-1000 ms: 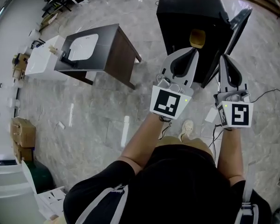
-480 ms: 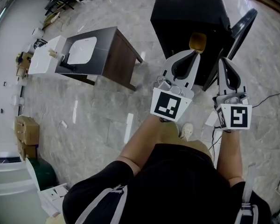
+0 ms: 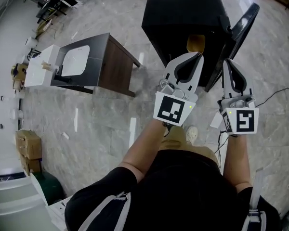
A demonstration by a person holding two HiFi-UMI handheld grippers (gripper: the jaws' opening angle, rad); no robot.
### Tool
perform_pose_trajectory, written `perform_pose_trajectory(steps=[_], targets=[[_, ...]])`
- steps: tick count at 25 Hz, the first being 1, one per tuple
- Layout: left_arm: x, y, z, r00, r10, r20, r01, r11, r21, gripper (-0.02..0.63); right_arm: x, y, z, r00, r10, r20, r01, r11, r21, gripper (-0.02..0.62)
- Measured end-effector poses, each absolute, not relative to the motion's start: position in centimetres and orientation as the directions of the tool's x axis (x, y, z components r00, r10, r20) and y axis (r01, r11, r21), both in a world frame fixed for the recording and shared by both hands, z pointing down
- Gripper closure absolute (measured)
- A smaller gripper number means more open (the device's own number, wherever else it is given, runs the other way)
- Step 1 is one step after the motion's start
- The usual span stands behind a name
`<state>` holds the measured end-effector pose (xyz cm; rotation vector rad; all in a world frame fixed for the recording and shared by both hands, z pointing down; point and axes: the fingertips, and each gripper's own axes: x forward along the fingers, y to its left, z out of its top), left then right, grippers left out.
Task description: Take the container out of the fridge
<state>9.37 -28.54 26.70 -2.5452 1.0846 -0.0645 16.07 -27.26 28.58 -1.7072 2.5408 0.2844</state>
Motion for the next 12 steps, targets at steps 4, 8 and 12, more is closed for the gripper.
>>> perform_pose_trajectory(steps=[4, 8, 12], targets=[[9.0, -30.6, 27.7, 0.703, -0.704, -0.097, -0.687, -0.638, -0.348, 0.578, 16.3, -29.2, 29.6, -0.364, -0.921, -0.140, -0.930, 0.350, 0.114, 0.560], [8.9, -32.7, 28.5, 0.710, -0.700, -0.080, -0.679, -0.649, -0.342, 0.578, 16.3, -31.2, 29.8, -0.351, -0.927, -0.134, -0.934, 0.337, 0.117, 0.560], [8.9, -34.9, 29.0, 0.724, -0.686, -0.065, -0.661, -0.664, -0.349, 0.578, 15.9, -33.3, 29.7, -0.342, -0.930, -0.134, -0.937, 0.326, 0.125, 0.560]])
